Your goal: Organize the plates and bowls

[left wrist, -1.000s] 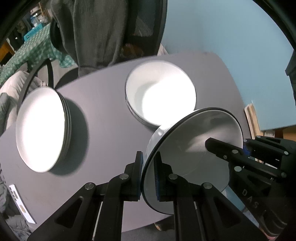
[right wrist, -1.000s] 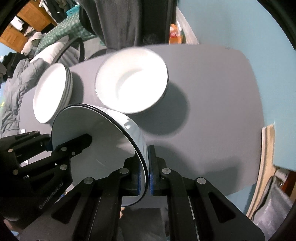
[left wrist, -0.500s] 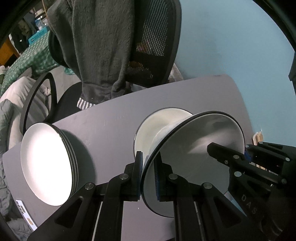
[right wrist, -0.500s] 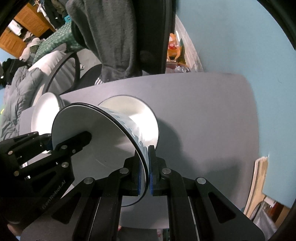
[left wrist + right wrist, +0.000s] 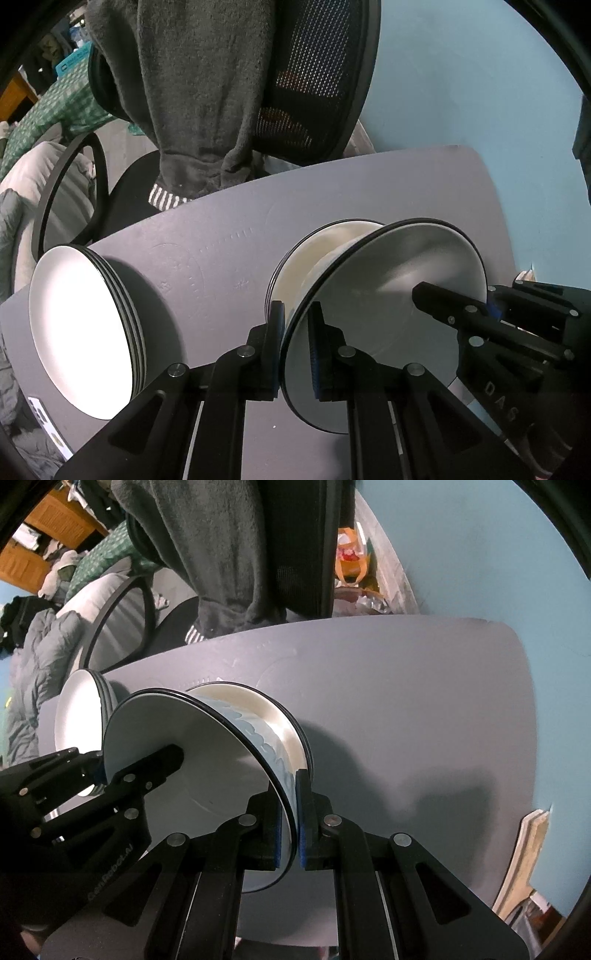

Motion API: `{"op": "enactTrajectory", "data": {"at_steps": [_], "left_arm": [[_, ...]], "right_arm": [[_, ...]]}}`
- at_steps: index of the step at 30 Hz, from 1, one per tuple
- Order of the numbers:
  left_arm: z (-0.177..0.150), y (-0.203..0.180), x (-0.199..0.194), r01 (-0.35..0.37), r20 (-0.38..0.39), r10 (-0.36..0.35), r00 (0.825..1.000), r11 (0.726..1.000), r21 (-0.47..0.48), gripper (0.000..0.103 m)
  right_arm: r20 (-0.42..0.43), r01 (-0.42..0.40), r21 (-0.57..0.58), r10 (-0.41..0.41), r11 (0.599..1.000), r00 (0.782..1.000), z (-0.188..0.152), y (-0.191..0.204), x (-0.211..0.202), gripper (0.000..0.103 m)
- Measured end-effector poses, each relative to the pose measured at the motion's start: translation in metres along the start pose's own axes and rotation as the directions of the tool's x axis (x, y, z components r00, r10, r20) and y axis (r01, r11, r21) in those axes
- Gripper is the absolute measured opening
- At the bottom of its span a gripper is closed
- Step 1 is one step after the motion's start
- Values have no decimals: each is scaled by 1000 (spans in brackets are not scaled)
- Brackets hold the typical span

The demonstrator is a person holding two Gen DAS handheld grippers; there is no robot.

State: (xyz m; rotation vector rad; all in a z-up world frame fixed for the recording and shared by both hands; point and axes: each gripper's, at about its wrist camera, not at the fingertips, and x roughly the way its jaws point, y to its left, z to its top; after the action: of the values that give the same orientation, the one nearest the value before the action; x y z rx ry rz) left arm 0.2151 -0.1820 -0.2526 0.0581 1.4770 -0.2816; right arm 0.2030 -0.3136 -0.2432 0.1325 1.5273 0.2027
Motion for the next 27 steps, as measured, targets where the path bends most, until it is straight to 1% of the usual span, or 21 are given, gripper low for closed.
{"op": "enactTrajectory", "data": {"at_steps": [5, 12, 17, 19, 23, 27], "left_arm": [[4, 3, 2, 13, -31, -13, 999, 1000, -5, 12], [6, 4, -2, 19, -48, -19, 999, 1000, -3, 12], [7, 1, -6, -4, -62, 6, 998, 1000, 26, 12], [8, 0, -10, -52, -48, 54, 997, 997, 48, 16], [10, 0, -15, -46, -29, 47, 998, 997, 58, 18], [8, 0, -14, -46, -36, 49, 998, 997, 59, 18]], "right_arm": [[1, -20, 9, 20, 1000, 1000, 0, -2, 1, 7], [7, -33, 19, 33, 999, 999, -1, -4, 1, 7], [13, -44, 29, 44, 999, 999, 0, -6, -1, 7], [14, -43, 30, 42, 999, 999, 0, -5, -2, 7], [21, -32, 26, 31, 999, 999, 2, -4, -6, 7], [24, -26, 22, 26, 999, 999, 2, -3, -6, 7]]}}
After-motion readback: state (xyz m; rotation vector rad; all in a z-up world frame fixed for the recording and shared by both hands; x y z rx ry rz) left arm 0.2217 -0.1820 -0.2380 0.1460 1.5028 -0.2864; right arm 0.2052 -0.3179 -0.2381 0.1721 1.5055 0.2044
